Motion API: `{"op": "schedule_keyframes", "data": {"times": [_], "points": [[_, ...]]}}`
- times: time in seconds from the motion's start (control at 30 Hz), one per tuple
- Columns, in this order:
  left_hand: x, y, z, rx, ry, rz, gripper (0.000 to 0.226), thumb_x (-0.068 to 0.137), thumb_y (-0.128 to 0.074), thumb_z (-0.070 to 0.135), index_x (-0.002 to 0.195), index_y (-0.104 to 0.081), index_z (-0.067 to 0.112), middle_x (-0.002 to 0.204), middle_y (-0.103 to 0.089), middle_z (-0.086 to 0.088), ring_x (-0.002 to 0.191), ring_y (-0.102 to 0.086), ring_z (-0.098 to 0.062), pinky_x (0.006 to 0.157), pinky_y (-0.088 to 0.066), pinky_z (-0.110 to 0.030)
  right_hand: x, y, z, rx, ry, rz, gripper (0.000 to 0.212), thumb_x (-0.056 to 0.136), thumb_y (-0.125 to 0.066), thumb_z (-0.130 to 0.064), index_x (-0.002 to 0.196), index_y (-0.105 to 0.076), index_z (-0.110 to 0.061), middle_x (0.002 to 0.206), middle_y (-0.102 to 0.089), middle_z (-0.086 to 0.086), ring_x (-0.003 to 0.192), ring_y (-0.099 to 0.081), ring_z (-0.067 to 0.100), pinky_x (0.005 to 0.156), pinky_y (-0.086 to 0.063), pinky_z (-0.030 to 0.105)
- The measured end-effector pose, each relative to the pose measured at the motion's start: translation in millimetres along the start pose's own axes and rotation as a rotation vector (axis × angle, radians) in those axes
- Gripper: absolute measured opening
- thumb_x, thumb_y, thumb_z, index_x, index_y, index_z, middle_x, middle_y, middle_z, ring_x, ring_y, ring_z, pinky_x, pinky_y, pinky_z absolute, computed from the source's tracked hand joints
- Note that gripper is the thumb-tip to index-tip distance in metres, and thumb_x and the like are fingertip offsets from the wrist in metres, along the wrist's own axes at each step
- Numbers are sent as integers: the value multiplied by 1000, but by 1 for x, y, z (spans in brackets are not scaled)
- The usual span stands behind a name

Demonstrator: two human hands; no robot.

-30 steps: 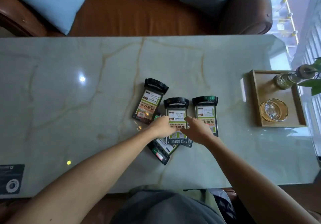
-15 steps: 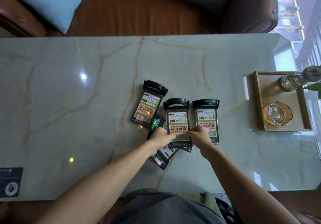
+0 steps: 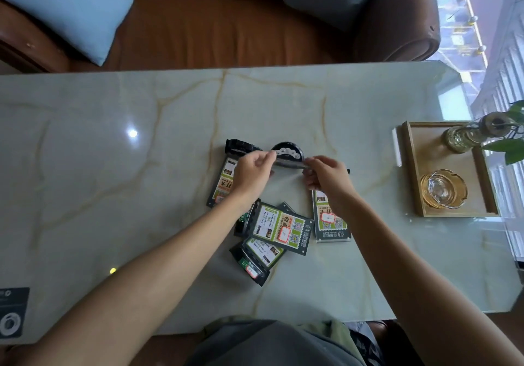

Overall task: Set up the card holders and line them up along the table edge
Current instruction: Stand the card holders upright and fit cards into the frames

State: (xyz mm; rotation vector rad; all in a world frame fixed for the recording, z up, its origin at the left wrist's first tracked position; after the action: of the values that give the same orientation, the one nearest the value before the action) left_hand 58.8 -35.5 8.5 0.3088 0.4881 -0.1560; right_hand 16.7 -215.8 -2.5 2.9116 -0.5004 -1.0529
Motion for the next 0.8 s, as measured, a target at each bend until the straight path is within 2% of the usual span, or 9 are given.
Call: {"op": "schedule_keyframes", "data": {"times": [0.17,0.23,0.37,0.47,0.5,0.57,0.63,0.7,0.8], "points": [[15,-2,17,19,-33,-73,37,100,-53,43,108,-74,15,90,-70,12,87,-69,-8,78,-57,-27,3,0,-14,84,-25,14,37,103,-45,-40,106,-71,-15,96,-68,6,68,-65,19,70,-53,36],[18,-4,27,79,-32,-121,28,100,-51,43,101,-71,24,94,-70,12,84,-70,-11,71,-56,-26,2,3,-15,91,-20,-30,40,105,-38,-47,118,-66,-21,109,-69,4,79,-69,23,77,-55,39],[19,-7,43,130,-28,-139,5,94,-60,34,92,-62,32,90,-70,3,80,-68,-15,79,-59,-41,-1,13,-19,32,7,-101,41,104,-43,-46,139,-54,-28,116,-65,1,89,-71,26,84,-56,41],[12,-12,40,103,70,-43,49,92,-64,36,133,-48,15,102,-66,-1,90,-70,-18,87,-58,-43,-4,26,-12,-24,35,-52,37,103,-49,-38,137,-55,-24,113,-65,6,86,-70,23,81,-56,39],[8,-14,37,97,102,6,52,91,-64,35,134,-45,13,104,-66,-3,94,-70,-21,88,-58,-44,-6,31,-6,-30,38,-2,34,103,-50,-34,133,-58,-20,110,-67,8,84,-70,22,77,-56,37],[-4,-25,23,118,150,-7,34,90,-63,32,117,-53,14,105,-68,-8,95,-68,-24,88,-57,-45,-9,45,15,-52,18,112,30,101,-53,-25,127,-62,-11,101,-70,8,80,-68,19,68,-54,33],[-18,-44,6,199,177,-181,11,92,-61,29,96,-57,20,99,-68,-9,92,-67,-25,92,-56,-49,-13,61,42,-92,-52,186,30,98,-56,-18,125,-63,-6,99,-71,10,79,-67,20,67,-53,35],[-30,-65,-7,237,212,-295,10,93,-61,28,85,-56,25,98,-69,-8,97,-68,-28,95,-55,-48,-18,75,69,-127,-126,212,33,95,-58,-15,126,-62,-6,105,-72,12,82,-70,21,67,-56,36],[-36,-95,-23,229,270,-318,21,93,-61,28,75,-49,27,92,-63,-7,93,-67,-31,95,-55,-46,-26,94,97,-172,-176,248,43,92,-63,-18,133,-56,-7,114,-69,9,77,-66,6,53,-49,19]]}}
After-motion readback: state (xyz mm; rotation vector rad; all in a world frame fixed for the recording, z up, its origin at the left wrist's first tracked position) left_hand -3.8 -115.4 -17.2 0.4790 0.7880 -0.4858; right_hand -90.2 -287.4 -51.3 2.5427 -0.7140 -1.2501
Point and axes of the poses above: each hand's wrist, its own x-axis towards the middle knuckle, its own y-axis out of the back of the hand, z = x × y, the point moved 1 cm from there along x, towards the middle knuckle
